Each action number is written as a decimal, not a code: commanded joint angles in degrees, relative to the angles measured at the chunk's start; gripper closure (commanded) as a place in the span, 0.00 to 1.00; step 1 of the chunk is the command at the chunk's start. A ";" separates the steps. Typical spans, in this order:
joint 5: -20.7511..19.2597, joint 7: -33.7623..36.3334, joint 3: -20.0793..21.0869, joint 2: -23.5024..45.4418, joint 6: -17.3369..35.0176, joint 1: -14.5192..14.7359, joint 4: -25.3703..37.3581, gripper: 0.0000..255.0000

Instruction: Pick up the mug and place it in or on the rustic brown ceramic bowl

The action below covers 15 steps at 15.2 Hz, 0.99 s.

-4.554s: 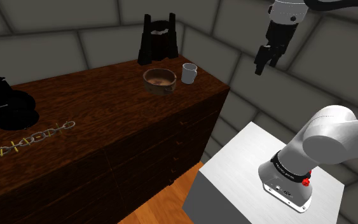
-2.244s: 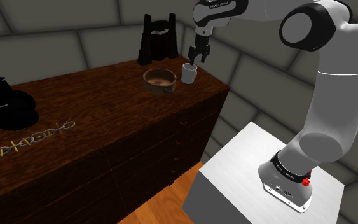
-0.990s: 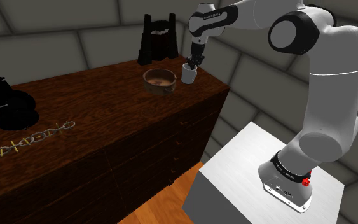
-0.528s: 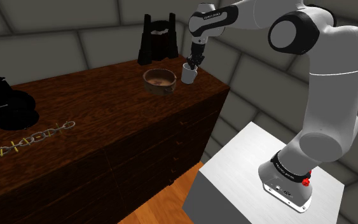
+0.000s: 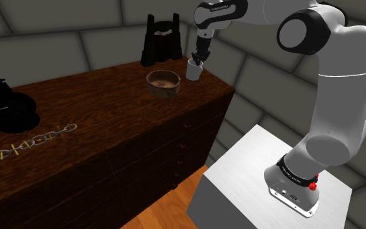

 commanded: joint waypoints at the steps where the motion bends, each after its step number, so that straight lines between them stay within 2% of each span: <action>1: -0.11 0.09 -0.06 -0.58 -1.39 -0.02 0.81 1.00; 15: -0.46 0.86 -0.23 -1.60 -11.58 -0.37 10.04 1.00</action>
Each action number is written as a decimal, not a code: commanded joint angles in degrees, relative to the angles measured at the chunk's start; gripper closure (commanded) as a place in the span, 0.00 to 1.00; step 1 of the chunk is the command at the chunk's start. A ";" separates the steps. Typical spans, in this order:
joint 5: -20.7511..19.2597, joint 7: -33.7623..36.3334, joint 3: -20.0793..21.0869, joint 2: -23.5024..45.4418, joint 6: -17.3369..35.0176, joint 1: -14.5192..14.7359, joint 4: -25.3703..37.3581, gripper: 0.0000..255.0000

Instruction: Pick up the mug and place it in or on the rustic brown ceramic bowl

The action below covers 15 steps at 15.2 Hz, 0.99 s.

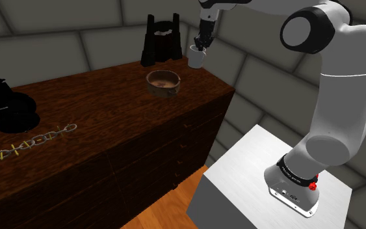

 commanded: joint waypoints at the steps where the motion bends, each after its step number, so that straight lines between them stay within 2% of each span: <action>1: -0.02 0.09 -0.02 -0.03 -1.69 -0.10 1.65 1.00; 6: 0.00 0.34 -0.02 0.47 -5.57 -0.35 6.05 1.00; 15: -0.56 10.67 2.61 1.05 -7.30 7.32 9.12 1.00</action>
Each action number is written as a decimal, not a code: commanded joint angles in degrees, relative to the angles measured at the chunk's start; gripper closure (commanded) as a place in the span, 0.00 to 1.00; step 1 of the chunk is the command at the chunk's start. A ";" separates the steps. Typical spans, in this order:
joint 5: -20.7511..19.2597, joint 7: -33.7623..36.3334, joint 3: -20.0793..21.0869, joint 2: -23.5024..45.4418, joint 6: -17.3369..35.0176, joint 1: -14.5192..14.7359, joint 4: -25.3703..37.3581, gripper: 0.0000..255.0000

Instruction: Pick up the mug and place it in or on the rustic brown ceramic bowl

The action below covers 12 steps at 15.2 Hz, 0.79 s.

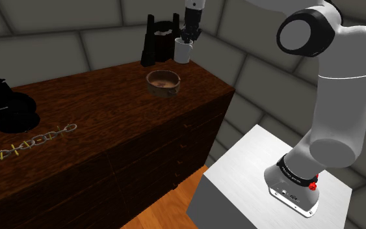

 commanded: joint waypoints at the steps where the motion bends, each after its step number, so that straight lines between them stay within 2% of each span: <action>1: -0.11 2.56 0.62 0.56 -0.63 1.83 1.36 1.00; 6: -0.27 8.45 2.03 4.36 -3.72 5.97 8.70 1.00; 12: -0.33 8.01 1.96 2.56 2.08 6.30 1.09 1.00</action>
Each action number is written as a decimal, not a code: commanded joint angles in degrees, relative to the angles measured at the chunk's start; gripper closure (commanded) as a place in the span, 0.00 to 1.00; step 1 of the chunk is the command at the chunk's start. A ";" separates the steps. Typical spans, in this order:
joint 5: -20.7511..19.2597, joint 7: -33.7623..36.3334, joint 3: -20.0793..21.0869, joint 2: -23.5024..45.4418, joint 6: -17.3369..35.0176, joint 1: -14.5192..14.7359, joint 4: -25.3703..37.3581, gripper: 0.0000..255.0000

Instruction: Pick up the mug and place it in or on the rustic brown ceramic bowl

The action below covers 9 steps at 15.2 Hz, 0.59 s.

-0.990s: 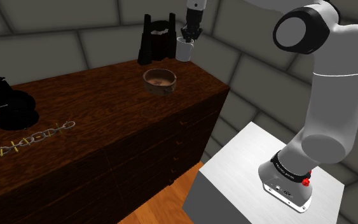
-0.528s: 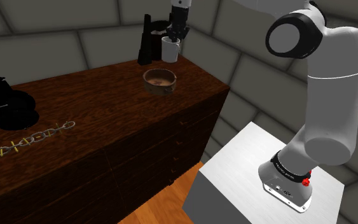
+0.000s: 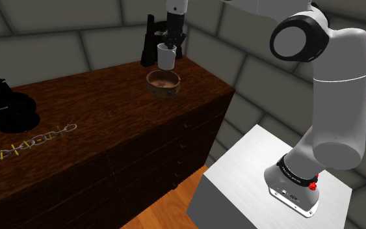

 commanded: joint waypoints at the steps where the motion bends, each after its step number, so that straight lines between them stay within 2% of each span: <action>1: -0.01 -0.19 -0.03 -0.57 1.97 0.07 -2.50 1.00; 9: 0.04 -0.68 -0.03 -1.14 8.46 0.31 -9.58 1.00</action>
